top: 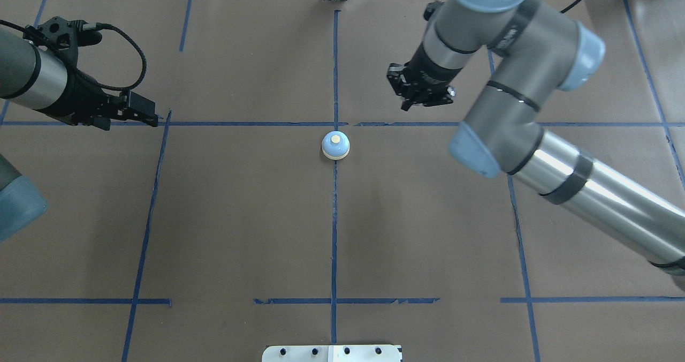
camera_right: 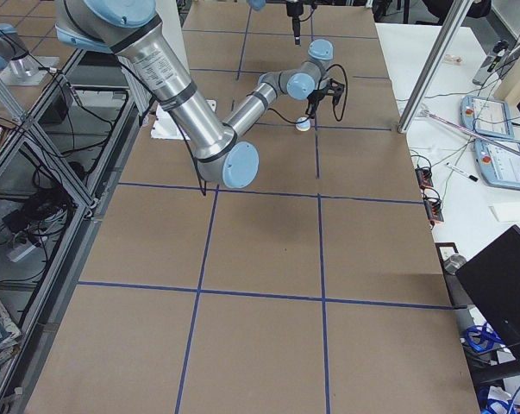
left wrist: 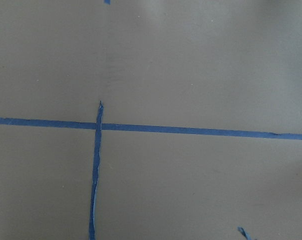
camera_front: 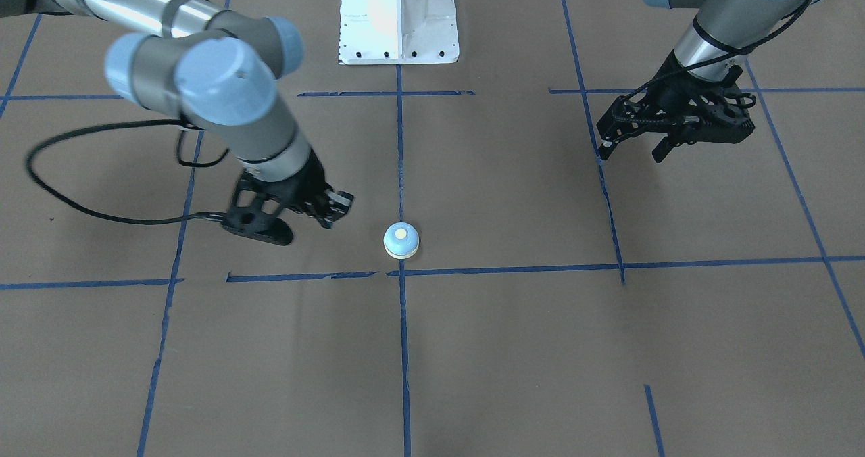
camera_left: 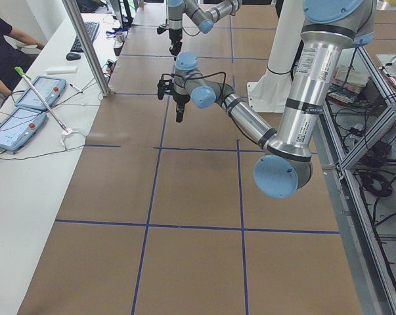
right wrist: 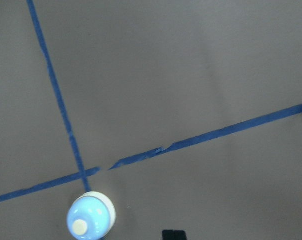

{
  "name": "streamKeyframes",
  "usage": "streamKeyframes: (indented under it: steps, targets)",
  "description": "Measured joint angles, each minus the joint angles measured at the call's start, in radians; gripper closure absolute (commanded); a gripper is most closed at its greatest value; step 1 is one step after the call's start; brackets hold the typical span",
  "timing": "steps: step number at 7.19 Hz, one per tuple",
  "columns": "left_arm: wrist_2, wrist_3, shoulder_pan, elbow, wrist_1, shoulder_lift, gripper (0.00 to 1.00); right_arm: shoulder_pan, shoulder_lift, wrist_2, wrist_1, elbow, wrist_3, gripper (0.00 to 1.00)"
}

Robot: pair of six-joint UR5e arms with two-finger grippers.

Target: Place and press bell with both arms

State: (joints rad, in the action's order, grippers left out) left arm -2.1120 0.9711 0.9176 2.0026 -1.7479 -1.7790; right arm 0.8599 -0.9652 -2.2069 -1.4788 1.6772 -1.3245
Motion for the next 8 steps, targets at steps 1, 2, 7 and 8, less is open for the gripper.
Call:
streamKeyframes:
  steps: [1, 2, 7, 8]
  targets:
    - [-0.001, -0.070, 0.016, 0.011, 0.000, 0.045, 0.00, 0.086, -0.124, -0.068, 0.000, 0.097, 0.106, 0.01]
    - [-0.003, -0.162, 0.044, 0.027, -0.001, 0.104, 0.00, 0.178, -0.236, -0.119, 0.000, 0.158, 0.229, 0.00]
    - [-0.126, -0.826, 0.418, 0.032, 0.023, 0.393, 0.00, 0.582, -0.609, -0.178, -0.046, 0.194, 0.982, 0.00]
    - [-0.131, -0.943, 0.483, 0.029, 0.067, 0.422, 0.00, 0.636, -0.652, -0.178, -0.076, 0.194, 1.117, 0.00]
